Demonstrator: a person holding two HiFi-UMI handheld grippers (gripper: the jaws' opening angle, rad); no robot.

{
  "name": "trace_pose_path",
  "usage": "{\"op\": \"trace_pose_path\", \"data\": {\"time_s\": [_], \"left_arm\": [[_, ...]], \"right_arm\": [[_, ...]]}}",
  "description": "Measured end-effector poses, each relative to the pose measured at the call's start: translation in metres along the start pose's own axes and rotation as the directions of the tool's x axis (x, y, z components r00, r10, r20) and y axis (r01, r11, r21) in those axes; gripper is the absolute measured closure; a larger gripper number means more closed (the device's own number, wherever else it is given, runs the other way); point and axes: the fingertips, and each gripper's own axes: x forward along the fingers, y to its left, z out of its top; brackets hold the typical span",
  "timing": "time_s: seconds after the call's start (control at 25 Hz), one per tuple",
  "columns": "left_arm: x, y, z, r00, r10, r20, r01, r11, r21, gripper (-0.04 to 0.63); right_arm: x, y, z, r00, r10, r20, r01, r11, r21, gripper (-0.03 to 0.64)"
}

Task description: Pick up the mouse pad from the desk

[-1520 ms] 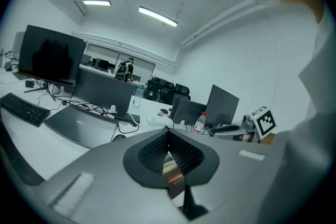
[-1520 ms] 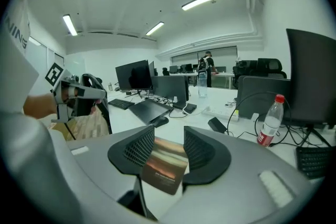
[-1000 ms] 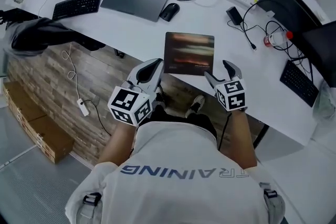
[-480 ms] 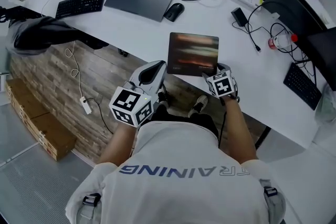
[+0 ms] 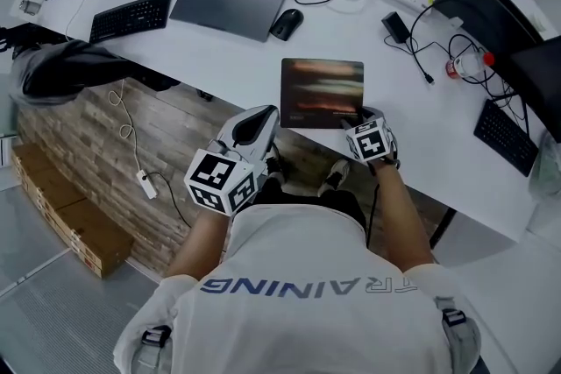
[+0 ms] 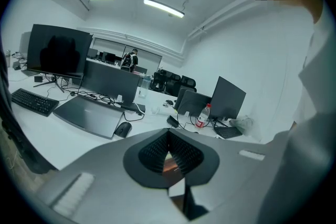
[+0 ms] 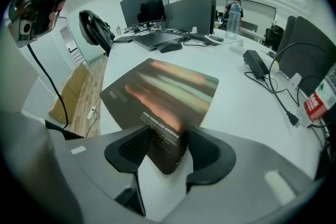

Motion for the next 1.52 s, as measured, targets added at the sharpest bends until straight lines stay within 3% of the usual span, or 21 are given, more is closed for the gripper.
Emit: {"op": "trace_pose_path", "data": {"time_s": [0.2,0.4,0.56,0.96,1.24,1.52], "left_arm": [[-0.002,-0.003,0.0,1.0,-0.008,0.006,0.008,1.0,0.002,0.595],[-0.005,-0.008,0.011,0.999,-0.014,0.043,0.014,1.0,0.004,0.595],[-0.009,-0.011,0.027,0.996,-0.02,0.087,0.017,1.0,0.026,0.595],[-0.019,-0.018,0.08,0.981,-0.021,0.194,-0.005,0.991,0.13,0.595],[-0.02,-0.031,0.106,0.969,-0.057,0.239,0.018,0.987,0.162,0.595],[-0.025,-0.048,0.125,0.955,-0.091,0.281,0.037,0.981,0.192,0.595]], "right_arm": [[0.0,0.007,0.001,1.0,-0.021,0.011,0.021,0.999,-0.031,0.415],[-0.01,0.017,0.007,0.995,-0.068,0.067,0.071,0.996,-0.044,0.551],[-0.034,0.02,0.028,0.985,-0.059,0.165,0.059,0.998,0.004,0.565],[-0.106,-0.004,0.073,0.939,-0.141,0.315,0.126,0.99,0.065,0.568],[-0.171,-0.024,0.112,0.871,-0.174,0.459,0.129,0.983,0.128,0.563],[-0.263,-0.04,0.153,0.744,-0.24,0.624,0.172,0.971,0.168,0.563]]}}
